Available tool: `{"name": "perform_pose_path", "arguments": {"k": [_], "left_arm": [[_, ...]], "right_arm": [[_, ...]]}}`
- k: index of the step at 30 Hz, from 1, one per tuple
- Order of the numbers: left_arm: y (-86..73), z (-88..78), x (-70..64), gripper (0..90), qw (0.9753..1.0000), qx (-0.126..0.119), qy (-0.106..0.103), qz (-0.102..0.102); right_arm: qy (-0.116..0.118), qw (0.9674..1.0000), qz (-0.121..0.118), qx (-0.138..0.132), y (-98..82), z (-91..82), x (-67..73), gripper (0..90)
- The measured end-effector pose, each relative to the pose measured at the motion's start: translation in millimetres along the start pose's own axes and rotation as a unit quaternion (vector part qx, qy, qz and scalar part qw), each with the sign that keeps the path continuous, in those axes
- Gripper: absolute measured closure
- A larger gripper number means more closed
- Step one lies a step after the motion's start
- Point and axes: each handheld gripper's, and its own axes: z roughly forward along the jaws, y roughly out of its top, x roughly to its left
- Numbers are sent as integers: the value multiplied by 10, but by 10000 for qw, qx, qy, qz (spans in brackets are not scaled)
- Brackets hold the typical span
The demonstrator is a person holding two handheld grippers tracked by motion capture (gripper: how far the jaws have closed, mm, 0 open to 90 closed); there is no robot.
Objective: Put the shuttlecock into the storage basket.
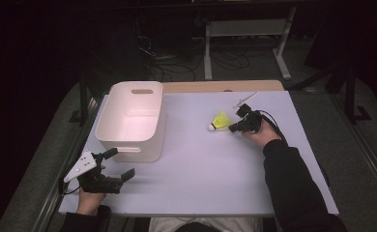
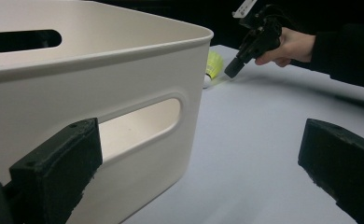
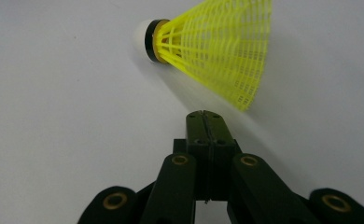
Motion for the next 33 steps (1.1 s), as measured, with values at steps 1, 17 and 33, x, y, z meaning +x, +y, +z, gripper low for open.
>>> {"name": "perform_pose_path", "arguments": {"k": [1, 17, 33], "left_arm": [[0, 0, 0, 0, 10000, 1, -1, 3], [0, -5, -1, 0, 10000, -2, -10, 4], [0, -9, -1, 0, 10000, -6, -19, 9]], "right_arm": [[-8, 10000, 22, 0, 4, 4, -11, 887], [-3, 9998, 148, -118, 136, 61, -108, 887], [-31, 9997, 223, 10, 276, 187, -206, 887]]}}
